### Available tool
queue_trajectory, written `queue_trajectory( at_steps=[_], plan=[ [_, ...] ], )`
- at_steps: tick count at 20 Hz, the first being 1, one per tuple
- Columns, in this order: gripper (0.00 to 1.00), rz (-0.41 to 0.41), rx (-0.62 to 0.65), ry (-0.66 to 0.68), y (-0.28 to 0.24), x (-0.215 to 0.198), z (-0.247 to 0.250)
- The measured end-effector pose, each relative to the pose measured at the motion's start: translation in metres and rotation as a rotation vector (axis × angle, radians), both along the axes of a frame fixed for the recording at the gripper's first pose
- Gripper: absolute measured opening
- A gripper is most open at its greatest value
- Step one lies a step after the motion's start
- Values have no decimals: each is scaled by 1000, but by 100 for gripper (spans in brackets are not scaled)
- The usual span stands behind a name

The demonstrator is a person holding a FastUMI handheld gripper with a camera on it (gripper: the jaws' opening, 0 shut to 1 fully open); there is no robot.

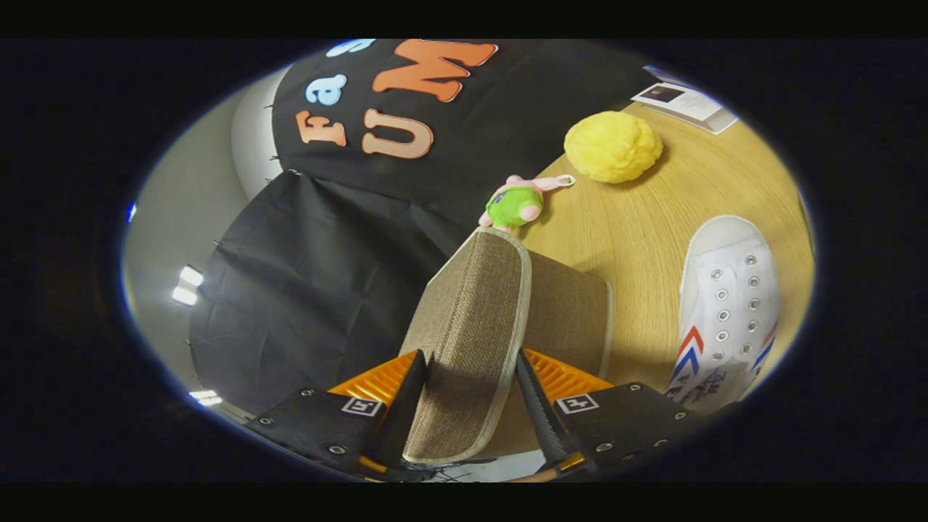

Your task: Open the storage box then place both shoes into the box .Put the left shoe in first, then the right shoe, with the right side of both shoes facing outward in a uniform manner.

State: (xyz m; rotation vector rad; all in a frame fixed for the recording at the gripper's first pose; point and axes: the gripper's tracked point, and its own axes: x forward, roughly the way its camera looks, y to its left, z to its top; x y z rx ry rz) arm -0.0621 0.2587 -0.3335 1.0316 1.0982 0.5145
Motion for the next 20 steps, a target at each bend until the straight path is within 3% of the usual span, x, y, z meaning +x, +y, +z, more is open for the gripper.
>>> queue_trajectory(
  at_steps=[8, 13, 15, 16, 20],
  plan=[
    [72, 42, -345, -147, -21, 8, 9],
    [72, 43, -419, -192, -25, 11, 12],
    [62, 18, -457, -223, -33, 21, 17],
    [48, 26, -457, -223, -29, 18, 13],
    [32, 1, -423, -196, -32, 20, 18]
  ],
)
